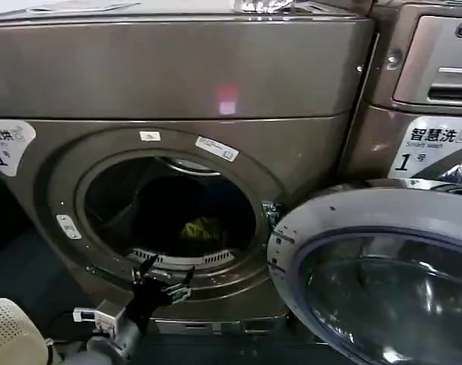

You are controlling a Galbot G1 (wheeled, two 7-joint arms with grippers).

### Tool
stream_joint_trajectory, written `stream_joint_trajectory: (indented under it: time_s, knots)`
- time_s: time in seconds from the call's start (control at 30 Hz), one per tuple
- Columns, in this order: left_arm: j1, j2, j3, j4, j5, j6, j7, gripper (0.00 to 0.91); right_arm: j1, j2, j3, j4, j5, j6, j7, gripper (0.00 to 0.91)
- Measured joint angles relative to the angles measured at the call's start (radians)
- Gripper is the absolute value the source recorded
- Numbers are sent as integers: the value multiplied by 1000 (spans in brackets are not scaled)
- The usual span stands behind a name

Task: Grasp the clothes from the dryer.

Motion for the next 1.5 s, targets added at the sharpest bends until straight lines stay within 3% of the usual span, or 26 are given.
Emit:
stream_joint_trajectory:
  time_s: [0.23,0.7,1.1,1.5]
  knots:
    - [-5,9,-2,7,85,-41,13,907,-12,-1,11,5,-32,-20,21,907]
    - [-101,18,-19,88,629,-292,154,907,-62,10,72,40,-49,-43,34,907]
    - [-345,-2,-6,241,937,-450,447,907,-157,35,162,85,-23,-57,27,907]
    - [-621,-52,3,440,1086,-572,822,907,-166,48,164,100,-25,-58,27,907]
